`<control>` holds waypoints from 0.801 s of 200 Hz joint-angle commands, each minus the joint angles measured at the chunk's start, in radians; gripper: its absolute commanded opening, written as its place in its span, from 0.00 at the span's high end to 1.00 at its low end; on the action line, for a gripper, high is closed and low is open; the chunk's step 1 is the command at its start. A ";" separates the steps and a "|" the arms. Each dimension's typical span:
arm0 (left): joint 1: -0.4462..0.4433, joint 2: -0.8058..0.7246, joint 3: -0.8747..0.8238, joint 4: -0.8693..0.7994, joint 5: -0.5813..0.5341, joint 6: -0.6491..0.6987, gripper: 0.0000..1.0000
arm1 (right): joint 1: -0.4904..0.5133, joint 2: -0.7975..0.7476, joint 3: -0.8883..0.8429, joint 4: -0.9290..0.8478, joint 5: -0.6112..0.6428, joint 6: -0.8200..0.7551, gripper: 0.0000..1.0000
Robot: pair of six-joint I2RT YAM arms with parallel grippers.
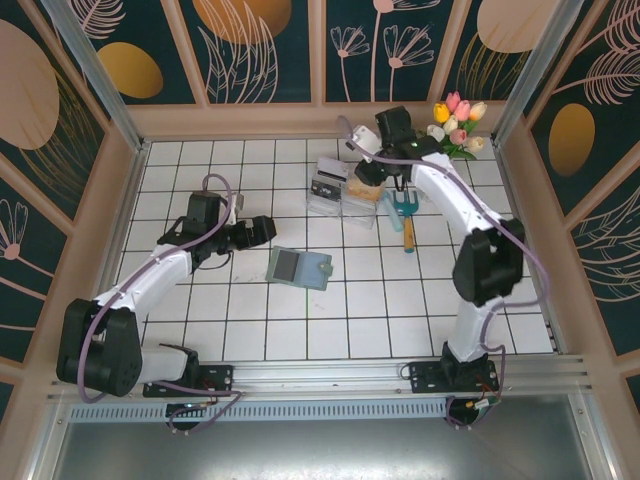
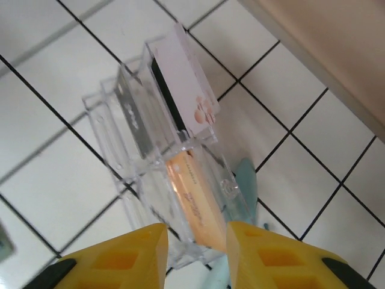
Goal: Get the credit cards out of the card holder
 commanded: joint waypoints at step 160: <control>-0.029 0.009 -0.138 0.072 0.007 -0.110 0.02 | 0.557 -0.078 -0.629 0.514 0.279 1.456 0.69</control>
